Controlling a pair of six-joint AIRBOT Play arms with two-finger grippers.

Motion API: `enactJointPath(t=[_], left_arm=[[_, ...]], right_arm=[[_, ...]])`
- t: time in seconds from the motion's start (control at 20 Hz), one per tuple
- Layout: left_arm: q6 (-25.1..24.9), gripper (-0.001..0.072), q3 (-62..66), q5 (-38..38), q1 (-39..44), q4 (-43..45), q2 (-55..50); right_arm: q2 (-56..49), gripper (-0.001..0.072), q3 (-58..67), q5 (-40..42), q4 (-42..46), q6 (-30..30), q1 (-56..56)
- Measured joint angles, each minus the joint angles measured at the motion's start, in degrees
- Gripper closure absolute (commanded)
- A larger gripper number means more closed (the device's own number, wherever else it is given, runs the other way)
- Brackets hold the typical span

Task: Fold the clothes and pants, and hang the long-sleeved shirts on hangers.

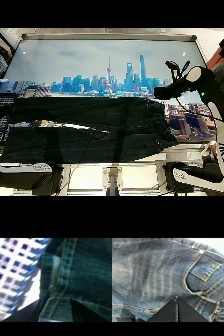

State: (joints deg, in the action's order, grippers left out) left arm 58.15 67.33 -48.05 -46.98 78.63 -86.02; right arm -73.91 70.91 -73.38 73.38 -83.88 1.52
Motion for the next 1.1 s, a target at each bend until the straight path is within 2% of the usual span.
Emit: enactJointPath(t=[0.35, 0.85, 0.95, 1.1], left_arm=[[-3.10, 0.0270, 0.00, -0.17, -0.02, -2.25, -0.04], [-5.66, 0.0270, -0.07, -1.29, -0.02, -2.62, -2.62], [-5.75, 0.0306, -0.07, -1.29, -0.02, -2.62, -3.45], [-5.84, 0.0306, -0.07, -0.79, -0.02, -2.62, -4.24]], right_arm=[[3.19, 0.0692, -0.39, -4.02, 5.03, -3.82, 0.00], [3.63, 0.0693, -0.39, -2.47, 3.85, -4.42, 1.97], [3.63, 0.0692, -0.39, -2.25, 3.80, -4.44, 3.08], [3.65, 0.0693, -0.39, -1.99, 3.76, -4.42, 4.26]])
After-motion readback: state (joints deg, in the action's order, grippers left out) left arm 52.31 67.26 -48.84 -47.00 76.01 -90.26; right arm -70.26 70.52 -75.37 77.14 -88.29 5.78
